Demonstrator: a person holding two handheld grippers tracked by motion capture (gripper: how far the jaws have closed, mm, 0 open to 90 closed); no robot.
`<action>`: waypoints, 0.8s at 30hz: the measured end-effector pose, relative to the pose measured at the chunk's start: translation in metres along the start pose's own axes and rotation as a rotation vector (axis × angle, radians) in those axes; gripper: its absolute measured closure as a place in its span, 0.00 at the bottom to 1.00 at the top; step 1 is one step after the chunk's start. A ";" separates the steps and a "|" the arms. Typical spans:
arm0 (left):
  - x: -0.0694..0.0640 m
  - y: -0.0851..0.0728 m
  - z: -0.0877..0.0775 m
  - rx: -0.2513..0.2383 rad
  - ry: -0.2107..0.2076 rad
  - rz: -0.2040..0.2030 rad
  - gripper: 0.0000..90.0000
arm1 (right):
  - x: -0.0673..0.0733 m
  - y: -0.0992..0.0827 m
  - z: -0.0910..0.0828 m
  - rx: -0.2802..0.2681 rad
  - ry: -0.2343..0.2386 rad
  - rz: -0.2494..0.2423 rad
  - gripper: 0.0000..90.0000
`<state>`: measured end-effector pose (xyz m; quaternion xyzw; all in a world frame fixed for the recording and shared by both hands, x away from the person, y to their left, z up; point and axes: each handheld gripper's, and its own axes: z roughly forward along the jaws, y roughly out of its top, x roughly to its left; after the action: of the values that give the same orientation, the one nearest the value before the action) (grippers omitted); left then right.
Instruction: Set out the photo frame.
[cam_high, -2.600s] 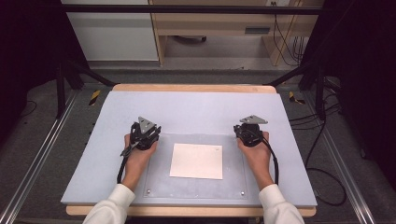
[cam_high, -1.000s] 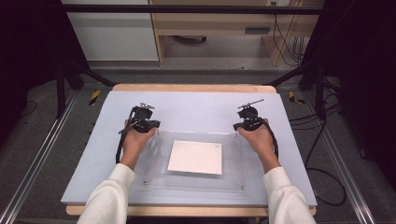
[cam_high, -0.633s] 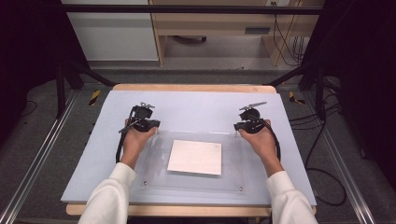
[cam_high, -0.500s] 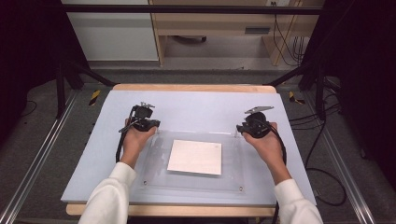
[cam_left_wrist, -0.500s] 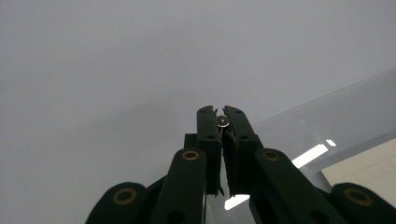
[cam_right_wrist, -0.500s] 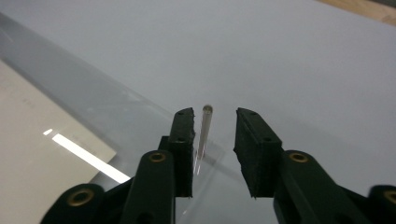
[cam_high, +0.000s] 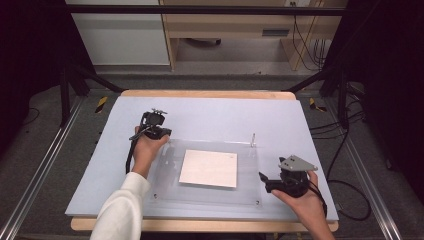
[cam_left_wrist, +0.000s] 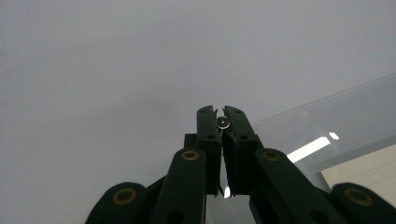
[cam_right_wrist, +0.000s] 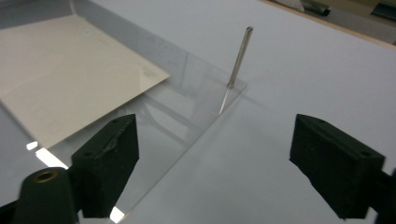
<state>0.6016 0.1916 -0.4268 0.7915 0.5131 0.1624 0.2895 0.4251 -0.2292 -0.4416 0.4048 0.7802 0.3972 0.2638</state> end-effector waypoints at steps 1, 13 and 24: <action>0.000 0.001 0.000 0.008 0.004 -0.006 0.94 | 0.002 -0.004 -0.002 0.003 0.024 0.010 0.11; -0.001 0.005 0.001 0.032 0.010 -0.018 0.94 | 0.042 -0.021 -0.015 0.018 0.116 -0.188 0.11; 0.000 0.006 0.003 0.040 0.004 -0.021 0.94 | 0.060 -0.024 -0.012 0.035 0.163 -0.314 0.11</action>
<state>0.6080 0.1892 -0.4249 0.7914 0.5251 0.1505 0.2745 0.3740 -0.1918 -0.4604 0.2490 0.8594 0.3690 0.2516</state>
